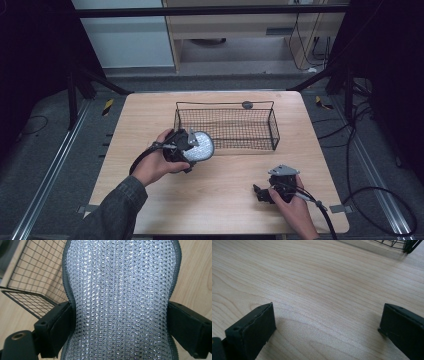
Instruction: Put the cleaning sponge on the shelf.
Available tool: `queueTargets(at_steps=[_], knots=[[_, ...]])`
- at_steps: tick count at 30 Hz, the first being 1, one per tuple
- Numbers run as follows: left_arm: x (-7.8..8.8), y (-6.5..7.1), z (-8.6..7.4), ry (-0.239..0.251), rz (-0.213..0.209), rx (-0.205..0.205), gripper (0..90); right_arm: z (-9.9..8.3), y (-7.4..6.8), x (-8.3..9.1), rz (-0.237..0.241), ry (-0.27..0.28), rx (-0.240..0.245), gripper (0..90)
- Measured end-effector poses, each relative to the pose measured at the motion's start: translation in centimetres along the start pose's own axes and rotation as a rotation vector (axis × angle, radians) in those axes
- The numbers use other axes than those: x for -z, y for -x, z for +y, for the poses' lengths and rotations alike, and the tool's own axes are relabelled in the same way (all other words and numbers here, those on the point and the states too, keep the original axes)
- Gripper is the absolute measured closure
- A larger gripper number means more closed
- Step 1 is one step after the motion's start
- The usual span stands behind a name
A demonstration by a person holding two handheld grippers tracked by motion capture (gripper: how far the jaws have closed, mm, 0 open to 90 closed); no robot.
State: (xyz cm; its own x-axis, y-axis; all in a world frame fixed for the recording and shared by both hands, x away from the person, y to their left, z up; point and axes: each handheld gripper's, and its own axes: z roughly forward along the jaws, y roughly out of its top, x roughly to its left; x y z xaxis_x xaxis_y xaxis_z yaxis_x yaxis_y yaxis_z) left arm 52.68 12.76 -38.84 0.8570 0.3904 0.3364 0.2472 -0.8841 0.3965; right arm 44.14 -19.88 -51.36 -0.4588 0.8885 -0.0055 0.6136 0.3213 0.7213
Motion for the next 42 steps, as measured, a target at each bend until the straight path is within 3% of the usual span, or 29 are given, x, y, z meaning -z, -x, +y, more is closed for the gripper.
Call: queueTargets(at_steps=[17,28,34,42], knots=[[-0.3,-1.9,3.6,-0.004,0.02,-0.088,9.9,0.0,0.0,0.0,-0.001,0.0,-0.003,0.3],[-0.4,-2.5,4.9,0.002,0.053,-0.101,9.9,0.1,0.0,0.0,-0.004,-0.004,-0.002,0.3],[-0.4,-3.4,5.7,0.004,0.073,-0.136,9.9,0.1,0.0,-0.1,-0.004,-0.002,0.01,0.3],[-0.4,-4.7,6.5,0.012,0.092,-0.139,10.0,0.1,0.0,-0.1,-0.004,0.0,0.006,0.3]])
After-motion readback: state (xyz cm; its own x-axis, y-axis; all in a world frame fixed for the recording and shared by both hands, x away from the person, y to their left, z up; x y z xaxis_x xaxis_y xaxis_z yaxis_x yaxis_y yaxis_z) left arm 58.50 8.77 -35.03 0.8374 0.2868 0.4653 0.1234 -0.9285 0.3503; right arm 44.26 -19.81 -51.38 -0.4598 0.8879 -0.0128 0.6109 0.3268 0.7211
